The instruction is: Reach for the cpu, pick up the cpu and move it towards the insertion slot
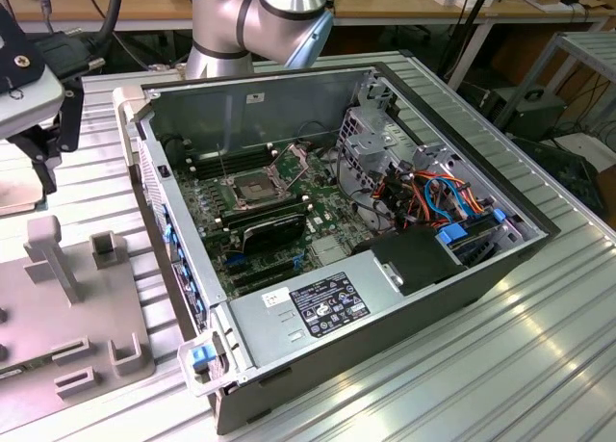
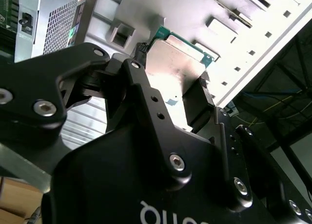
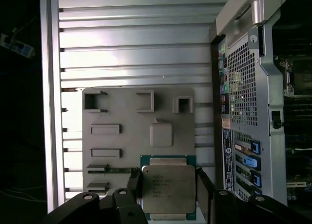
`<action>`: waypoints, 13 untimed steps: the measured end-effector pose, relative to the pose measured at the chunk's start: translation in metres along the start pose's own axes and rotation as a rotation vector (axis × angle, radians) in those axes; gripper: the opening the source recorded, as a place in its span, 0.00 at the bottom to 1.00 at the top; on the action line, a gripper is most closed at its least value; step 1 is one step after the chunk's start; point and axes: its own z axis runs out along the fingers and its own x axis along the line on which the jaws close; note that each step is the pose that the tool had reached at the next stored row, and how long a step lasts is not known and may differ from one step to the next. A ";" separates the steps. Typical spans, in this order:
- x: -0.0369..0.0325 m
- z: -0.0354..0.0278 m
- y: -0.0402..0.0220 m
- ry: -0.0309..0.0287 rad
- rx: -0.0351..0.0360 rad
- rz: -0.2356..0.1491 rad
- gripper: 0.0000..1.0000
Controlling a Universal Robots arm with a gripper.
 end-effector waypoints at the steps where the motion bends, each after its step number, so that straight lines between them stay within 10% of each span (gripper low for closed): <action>1: -0.0011 0.0000 0.0000 0.0001 0.0000 0.000 0.55; 13: -0.0159 0.0001 0.0005 0.0001 0.0000 0.000 0.55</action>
